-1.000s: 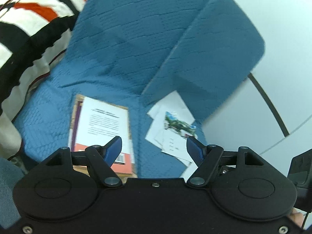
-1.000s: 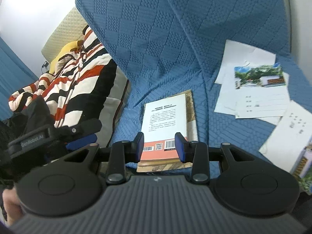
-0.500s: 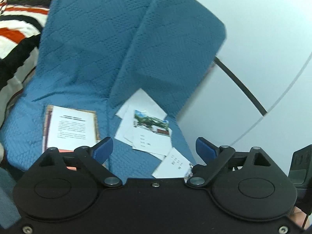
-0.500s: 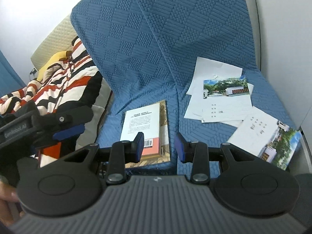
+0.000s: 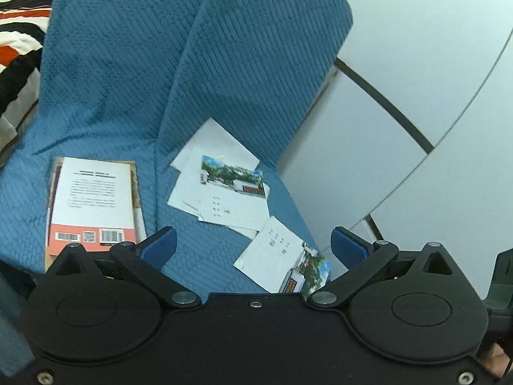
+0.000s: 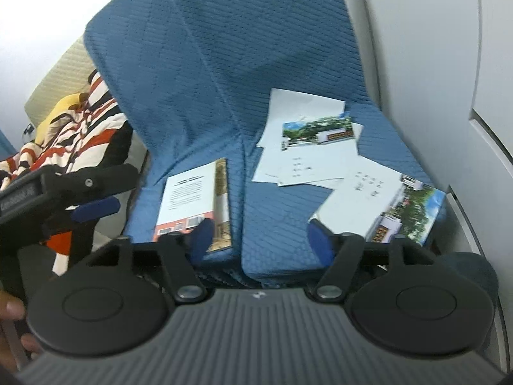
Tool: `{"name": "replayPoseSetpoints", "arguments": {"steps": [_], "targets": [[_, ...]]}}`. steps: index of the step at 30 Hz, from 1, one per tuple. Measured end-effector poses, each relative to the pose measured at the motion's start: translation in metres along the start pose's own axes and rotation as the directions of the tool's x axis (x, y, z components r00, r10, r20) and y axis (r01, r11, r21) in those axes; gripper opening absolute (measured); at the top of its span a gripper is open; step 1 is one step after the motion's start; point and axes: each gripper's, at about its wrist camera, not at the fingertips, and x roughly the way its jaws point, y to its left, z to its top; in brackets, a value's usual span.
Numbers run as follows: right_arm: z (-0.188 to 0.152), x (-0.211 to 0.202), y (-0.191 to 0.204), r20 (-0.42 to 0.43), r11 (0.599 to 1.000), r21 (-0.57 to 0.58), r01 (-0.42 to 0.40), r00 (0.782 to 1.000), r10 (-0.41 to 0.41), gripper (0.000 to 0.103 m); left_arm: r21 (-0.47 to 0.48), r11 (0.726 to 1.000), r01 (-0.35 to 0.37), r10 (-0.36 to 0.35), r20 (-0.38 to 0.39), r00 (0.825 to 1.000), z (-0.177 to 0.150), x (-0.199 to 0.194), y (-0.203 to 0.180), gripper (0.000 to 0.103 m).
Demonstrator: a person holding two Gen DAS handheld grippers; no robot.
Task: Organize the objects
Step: 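Move both grippers to the white photo-printed sheets on the seat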
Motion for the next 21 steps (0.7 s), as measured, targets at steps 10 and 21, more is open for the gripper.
{"name": "replayPoseSetpoints", "arguments": {"steps": [10, 21], "targets": [[-0.007, -0.002, -0.048, -0.006, 0.996, 0.037, 0.077, 0.997, -0.077, 0.083, 0.028, 1.000, 0.005, -0.003, -0.077, 0.997, -0.017, 0.049, -0.029, 0.102], [-0.025, 0.003, -0.133, -0.005, 0.965, 0.202, 0.168, 0.985, -0.171, 0.083, -0.013, 1.000, 0.025, -0.028, -0.235, 0.972, -0.051, 0.144, -0.045, 0.102]]}}
